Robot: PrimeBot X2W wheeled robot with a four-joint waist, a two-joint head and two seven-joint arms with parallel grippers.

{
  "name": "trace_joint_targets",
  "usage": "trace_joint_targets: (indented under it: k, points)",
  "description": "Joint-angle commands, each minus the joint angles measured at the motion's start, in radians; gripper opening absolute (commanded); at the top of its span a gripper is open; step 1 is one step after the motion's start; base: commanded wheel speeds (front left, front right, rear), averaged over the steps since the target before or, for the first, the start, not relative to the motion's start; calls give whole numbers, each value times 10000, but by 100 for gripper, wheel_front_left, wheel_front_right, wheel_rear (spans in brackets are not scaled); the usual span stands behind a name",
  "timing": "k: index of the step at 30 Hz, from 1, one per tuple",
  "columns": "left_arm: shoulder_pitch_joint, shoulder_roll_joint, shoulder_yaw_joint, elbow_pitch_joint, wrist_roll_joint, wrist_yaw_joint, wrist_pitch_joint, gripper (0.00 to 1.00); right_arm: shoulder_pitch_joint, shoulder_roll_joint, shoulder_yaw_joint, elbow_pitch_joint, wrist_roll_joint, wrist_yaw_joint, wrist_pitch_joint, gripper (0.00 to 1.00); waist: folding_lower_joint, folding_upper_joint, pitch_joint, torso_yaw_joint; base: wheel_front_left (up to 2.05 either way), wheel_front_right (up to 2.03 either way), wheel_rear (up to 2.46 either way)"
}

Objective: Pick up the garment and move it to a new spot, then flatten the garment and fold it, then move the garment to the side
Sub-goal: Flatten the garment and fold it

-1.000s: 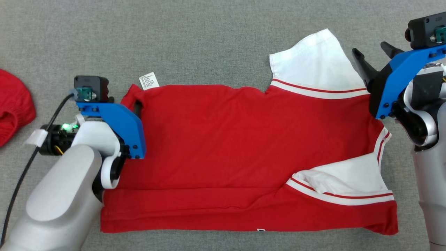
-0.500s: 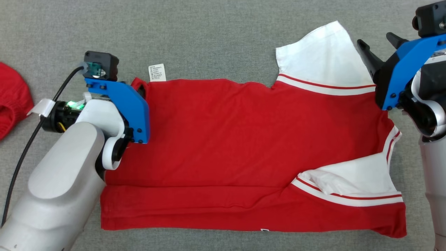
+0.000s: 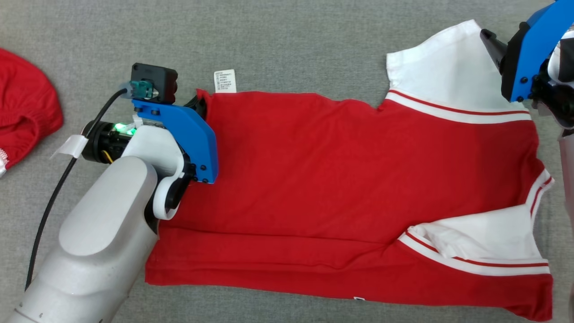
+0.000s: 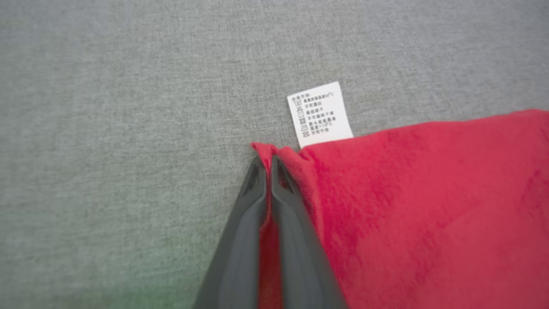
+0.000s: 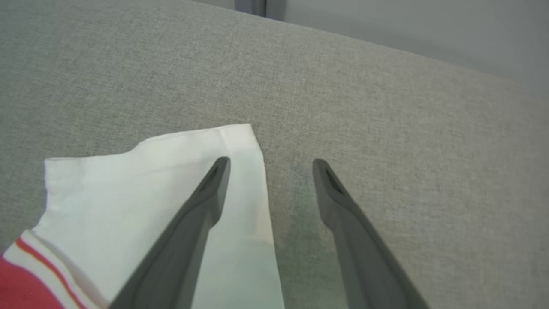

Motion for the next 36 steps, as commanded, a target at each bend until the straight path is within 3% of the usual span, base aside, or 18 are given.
trace_joint_targets:
  k: [1,9,10,11,12,29,36]
  points:
    - [612,4,-225,398,-22,2,186,0,-294,-99,-30,374,-35,0,-132,100,-1,3,135,168,0,0,0]
    - [594,-223,-258,383,-135,-47,-80,0,-603,-106,174,1721,197,3,70,100,-1,3,345,503,0,0,0]
    - [602,-237,-268,398,-143,-37,-112,0,-617,-135,187,1829,238,3,98,85,-1,3,349,513,0,0,0]
    - [596,-257,-236,391,-139,-9,-188,0,-621,-167,205,1929,259,1,139,49,-1,3,350,516,0,0,0]
    - [605,-266,-208,403,-146,5,-262,0,-611,-168,255,1982,303,1,107,0,-1,3,343,515,0,0,0]
    - [999,-360,610,432,98,370,-3355,0,237,-347,393,1425,1046,1,-2800,0,-1,3,-807,153,0,0,0]
    - [1757,-93,691,163,-123,-23,-3999,0,1786,-639,732,174,1770,1,-3556,0,-1,3,-1315,-167,0,0,0]
